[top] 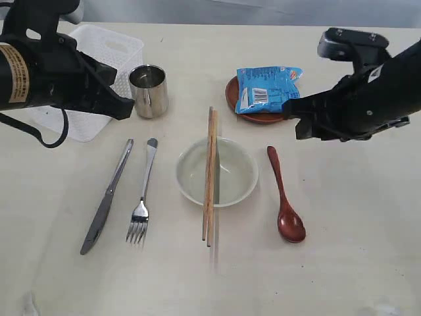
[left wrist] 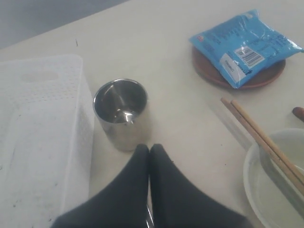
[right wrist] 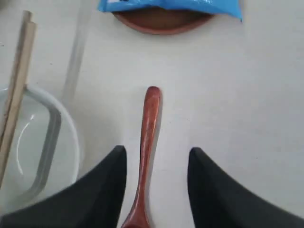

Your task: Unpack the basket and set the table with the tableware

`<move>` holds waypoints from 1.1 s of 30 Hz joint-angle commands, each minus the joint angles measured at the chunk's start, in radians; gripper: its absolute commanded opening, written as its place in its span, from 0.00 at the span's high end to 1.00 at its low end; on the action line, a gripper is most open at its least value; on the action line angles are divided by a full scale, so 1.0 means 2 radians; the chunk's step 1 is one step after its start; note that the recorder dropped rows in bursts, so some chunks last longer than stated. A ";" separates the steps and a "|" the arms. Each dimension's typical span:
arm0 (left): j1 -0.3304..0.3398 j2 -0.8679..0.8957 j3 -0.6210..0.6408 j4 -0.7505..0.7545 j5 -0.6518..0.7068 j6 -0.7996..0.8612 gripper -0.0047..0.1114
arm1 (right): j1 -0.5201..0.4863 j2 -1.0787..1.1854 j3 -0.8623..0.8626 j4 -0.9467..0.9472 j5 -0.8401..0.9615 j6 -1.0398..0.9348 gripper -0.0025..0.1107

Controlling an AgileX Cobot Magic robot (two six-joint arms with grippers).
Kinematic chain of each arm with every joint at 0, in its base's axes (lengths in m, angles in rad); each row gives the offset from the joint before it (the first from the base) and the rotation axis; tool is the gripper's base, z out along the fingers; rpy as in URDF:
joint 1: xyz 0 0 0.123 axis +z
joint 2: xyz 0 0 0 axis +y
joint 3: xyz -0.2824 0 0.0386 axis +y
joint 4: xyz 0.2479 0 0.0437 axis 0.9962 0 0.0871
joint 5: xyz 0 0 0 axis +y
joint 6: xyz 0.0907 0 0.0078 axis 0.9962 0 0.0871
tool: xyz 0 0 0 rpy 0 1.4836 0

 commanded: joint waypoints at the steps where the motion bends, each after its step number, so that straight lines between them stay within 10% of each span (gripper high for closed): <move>1: 0.001 -0.004 0.002 0.000 0.004 0.000 0.96 | -0.003 -0.082 0.002 -0.014 0.043 -0.077 0.76; 4: 0.001 -0.004 0.002 0.000 0.004 0.000 0.96 | -0.003 -0.142 0.002 -0.009 0.057 -0.078 0.98; 33: 0.001 -0.004 0.002 0.000 0.004 0.000 0.96 | -0.016 -0.634 0.004 -0.068 0.045 -0.078 0.97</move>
